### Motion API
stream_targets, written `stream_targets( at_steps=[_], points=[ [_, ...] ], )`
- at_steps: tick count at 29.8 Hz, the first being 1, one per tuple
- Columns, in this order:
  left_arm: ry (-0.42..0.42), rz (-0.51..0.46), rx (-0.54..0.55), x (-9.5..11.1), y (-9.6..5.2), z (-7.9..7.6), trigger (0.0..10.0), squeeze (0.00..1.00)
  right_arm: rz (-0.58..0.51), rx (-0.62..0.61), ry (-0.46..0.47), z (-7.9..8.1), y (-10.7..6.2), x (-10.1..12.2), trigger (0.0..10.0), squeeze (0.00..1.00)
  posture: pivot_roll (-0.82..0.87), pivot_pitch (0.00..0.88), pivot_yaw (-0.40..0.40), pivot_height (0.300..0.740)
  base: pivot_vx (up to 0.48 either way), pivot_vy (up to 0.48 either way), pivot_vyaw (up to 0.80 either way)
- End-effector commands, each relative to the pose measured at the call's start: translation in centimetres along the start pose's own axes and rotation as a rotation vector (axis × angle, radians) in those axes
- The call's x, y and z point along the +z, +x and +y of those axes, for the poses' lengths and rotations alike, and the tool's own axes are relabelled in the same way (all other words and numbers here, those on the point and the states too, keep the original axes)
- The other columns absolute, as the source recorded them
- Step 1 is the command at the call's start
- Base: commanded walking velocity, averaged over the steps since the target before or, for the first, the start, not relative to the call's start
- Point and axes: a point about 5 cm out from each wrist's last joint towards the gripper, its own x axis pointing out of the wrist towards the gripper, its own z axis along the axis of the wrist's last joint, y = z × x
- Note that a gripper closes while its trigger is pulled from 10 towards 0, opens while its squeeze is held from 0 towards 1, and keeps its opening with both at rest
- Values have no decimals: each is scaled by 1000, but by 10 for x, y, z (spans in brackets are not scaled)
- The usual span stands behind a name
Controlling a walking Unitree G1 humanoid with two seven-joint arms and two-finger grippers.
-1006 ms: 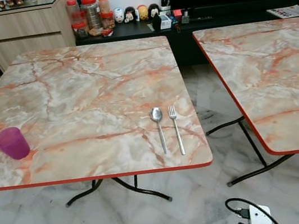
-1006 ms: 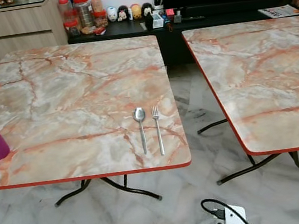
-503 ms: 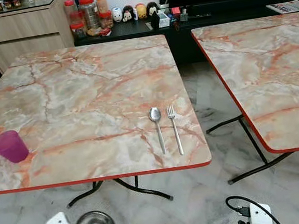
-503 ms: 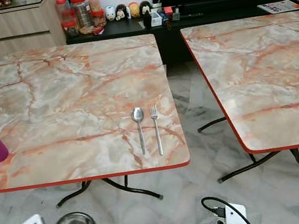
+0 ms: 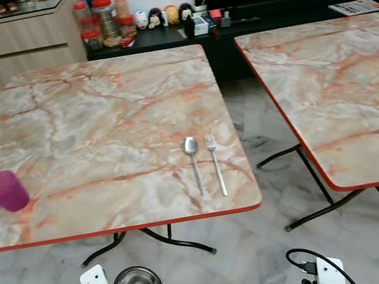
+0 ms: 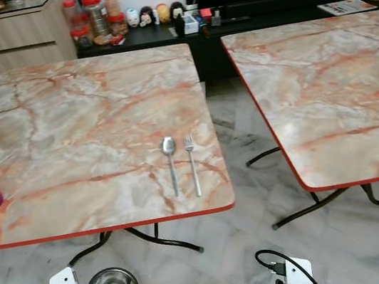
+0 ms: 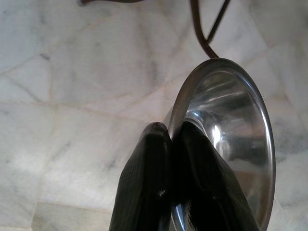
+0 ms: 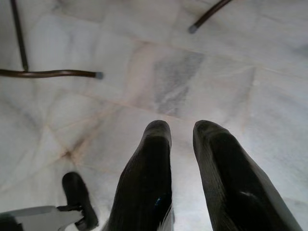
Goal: Setting the table
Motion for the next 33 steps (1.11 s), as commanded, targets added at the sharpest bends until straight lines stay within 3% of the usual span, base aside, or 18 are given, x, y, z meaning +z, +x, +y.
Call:
stream_targets(
  at_steps=[1, 15, 16, 33],
  points=[
    [5, 6, -1, -2, 0, -4, 10000, 0, -10, -25, -17, -7, 0, 2, 10000, 0, -18, 0, -3, 740, 0, -409, 425],
    [6, 20, 27, -8, -1, 2, 10000, 0, 8, -72, -40, -14, -2, -2, 10000, 0, -28, 0, -8, 740, 0, -395, 292],
    [12, 22, 23, -9, -1, 2, 10000, 0, 9, -75, -2, -15, -2, -3, 10000, 0, -31, 0, -9, 740, 0, -390, 0],
    [23, 28, 14, -12, -2, 0, 10000, 0, 4, -83, -10, -21, -3, -2, 10000, 0, -45, 0, -20, 740, 0, -391, 0]
  ],
)
